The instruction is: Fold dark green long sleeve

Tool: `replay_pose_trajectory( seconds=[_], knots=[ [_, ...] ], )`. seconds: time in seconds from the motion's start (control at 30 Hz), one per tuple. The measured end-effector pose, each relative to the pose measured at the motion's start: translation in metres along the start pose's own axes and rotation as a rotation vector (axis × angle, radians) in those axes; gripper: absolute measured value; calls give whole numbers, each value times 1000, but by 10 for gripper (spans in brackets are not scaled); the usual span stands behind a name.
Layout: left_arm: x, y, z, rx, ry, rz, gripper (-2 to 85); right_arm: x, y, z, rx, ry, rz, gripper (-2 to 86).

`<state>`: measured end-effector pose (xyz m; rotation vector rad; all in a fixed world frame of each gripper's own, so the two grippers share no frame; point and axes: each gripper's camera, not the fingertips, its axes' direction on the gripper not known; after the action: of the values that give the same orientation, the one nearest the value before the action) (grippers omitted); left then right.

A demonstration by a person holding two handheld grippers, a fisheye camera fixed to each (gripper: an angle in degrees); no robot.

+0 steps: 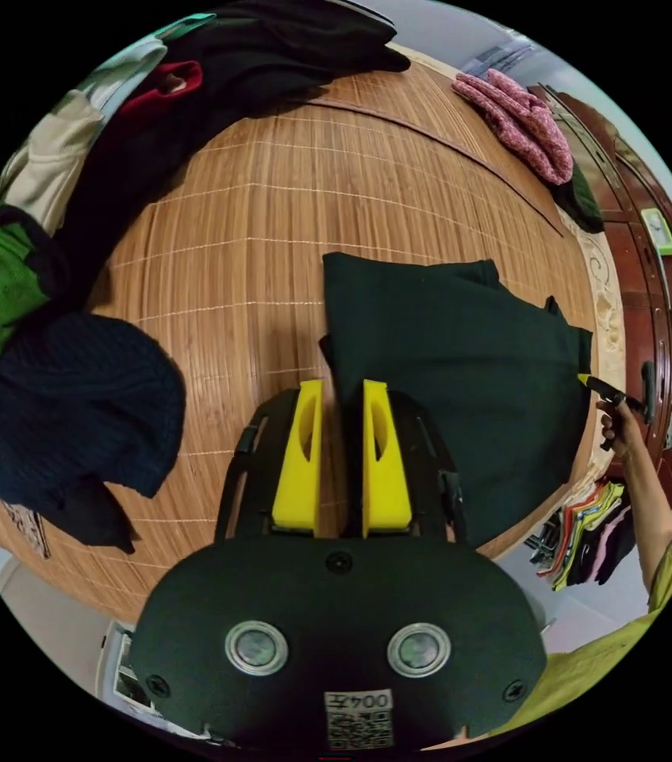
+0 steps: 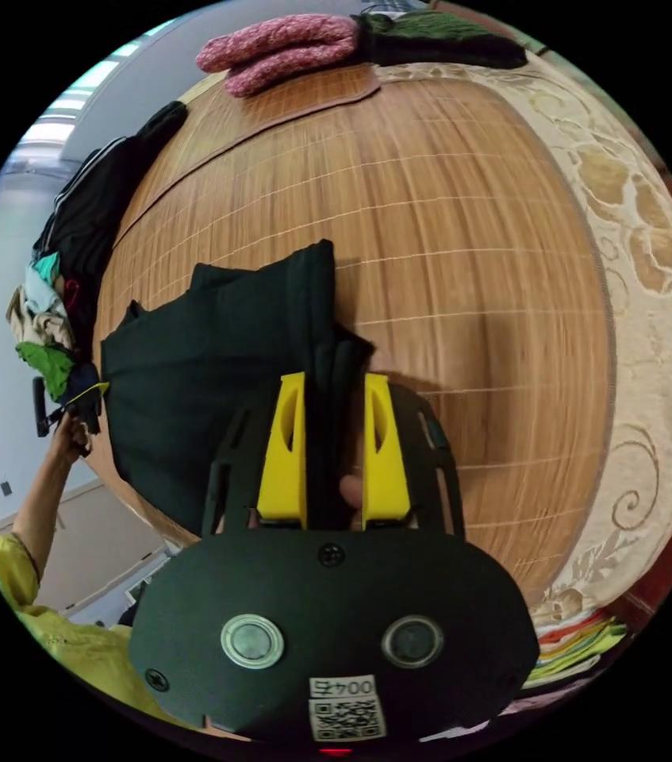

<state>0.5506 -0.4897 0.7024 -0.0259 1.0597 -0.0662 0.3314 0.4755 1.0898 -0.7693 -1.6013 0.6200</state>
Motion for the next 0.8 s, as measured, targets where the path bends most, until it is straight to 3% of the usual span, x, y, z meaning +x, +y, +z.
replay_pose_trajectory(
  seconds=[0.23, 0.33, 0.5, 0.6, 0.7, 0.8],
  knots=[
    [21, 47, -41, 113, -140, 72, 88, -9, 63, -31, 116, 25, -29, 107],
    [51, 76, -43, 191, -18, 181, 69, -27, 85, -23, 126, 3, -90, 88],
    [70, 104, 6, 22, -22, 248, 41, -25, 102, 10, 34, 100, -117, 59],
    [71, 109, -3, 55, 13, 211, 35, -11, 110, 0, 56, 28, -93, 65],
    [95, 121, -28, 136, -18, 301, 31, -2, 135, -19, 65, 1, -111, 98],
    [119, 145, -33, 101, -8, 382, 29, 12, 177, -22, 24, 58, -114, 93]
  ],
)
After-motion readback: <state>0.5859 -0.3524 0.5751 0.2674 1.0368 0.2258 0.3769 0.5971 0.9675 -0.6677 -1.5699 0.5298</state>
